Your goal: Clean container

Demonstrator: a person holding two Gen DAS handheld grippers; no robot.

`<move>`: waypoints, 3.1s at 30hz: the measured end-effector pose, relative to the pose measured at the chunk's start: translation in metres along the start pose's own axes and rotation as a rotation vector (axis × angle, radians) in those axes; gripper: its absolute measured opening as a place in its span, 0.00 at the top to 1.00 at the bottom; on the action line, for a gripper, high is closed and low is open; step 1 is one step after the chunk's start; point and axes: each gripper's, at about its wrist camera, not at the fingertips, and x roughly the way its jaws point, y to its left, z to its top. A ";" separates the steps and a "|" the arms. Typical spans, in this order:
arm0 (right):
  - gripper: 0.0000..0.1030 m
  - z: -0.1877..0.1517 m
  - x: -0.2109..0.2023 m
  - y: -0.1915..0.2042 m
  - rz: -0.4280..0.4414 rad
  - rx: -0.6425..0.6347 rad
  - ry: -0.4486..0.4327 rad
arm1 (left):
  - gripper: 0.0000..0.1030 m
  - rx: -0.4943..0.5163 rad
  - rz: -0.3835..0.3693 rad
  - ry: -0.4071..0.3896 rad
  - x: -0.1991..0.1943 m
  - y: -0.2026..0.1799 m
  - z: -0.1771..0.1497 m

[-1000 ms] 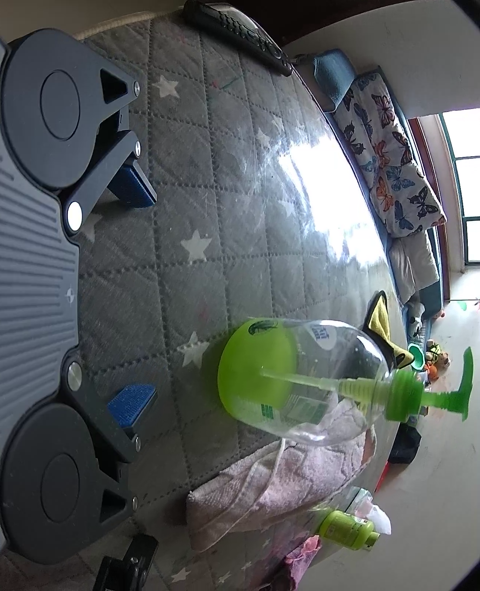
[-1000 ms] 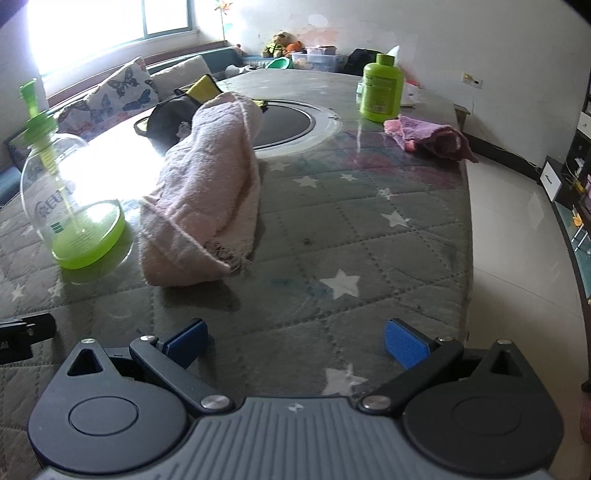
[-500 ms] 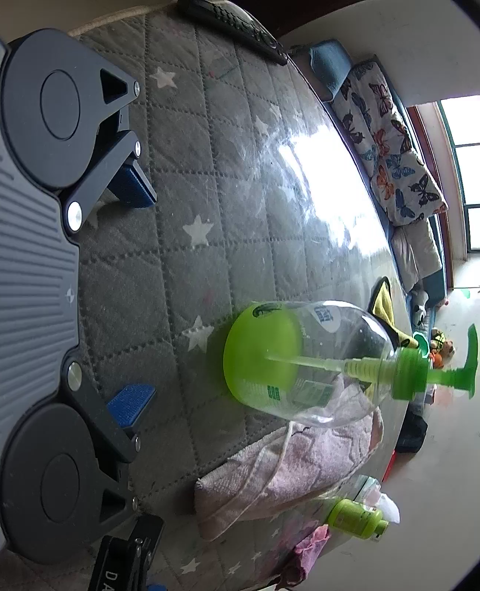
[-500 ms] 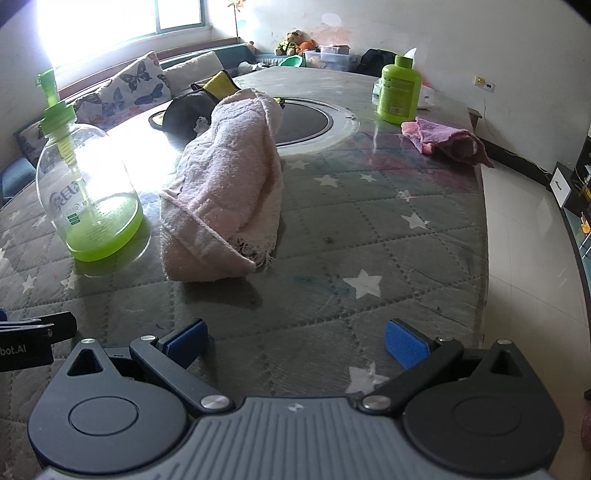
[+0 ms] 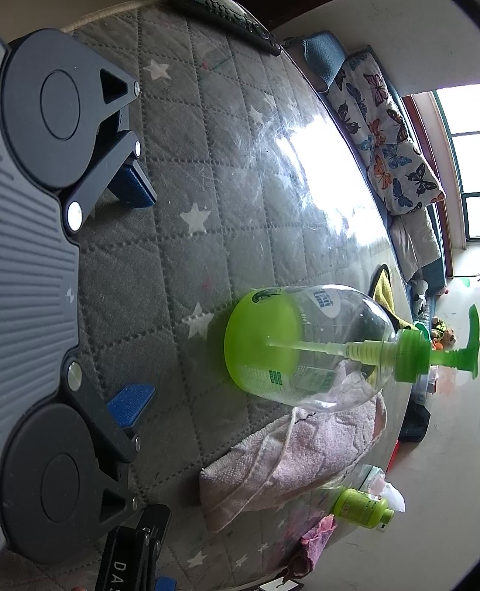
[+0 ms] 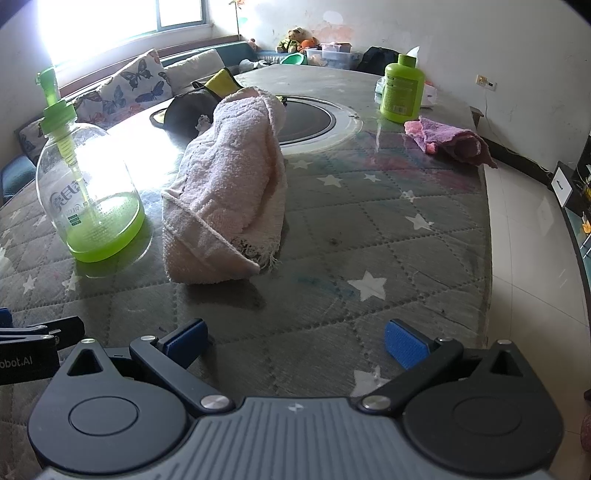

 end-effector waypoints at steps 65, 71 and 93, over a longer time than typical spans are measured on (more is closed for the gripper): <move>0.00 0.002 0.002 0.004 -0.002 -0.018 0.026 | 0.00 0.000 -0.011 0.017 -0.009 0.010 0.003; 0.00 0.002 0.003 0.004 -0.001 -0.016 0.026 | 0.00 0.000 -0.013 0.017 -0.010 0.011 0.003; 0.00 0.003 0.000 0.008 -0.009 -0.038 0.023 | 0.00 0.005 -0.020 0.014 -0.008 0.011 0.002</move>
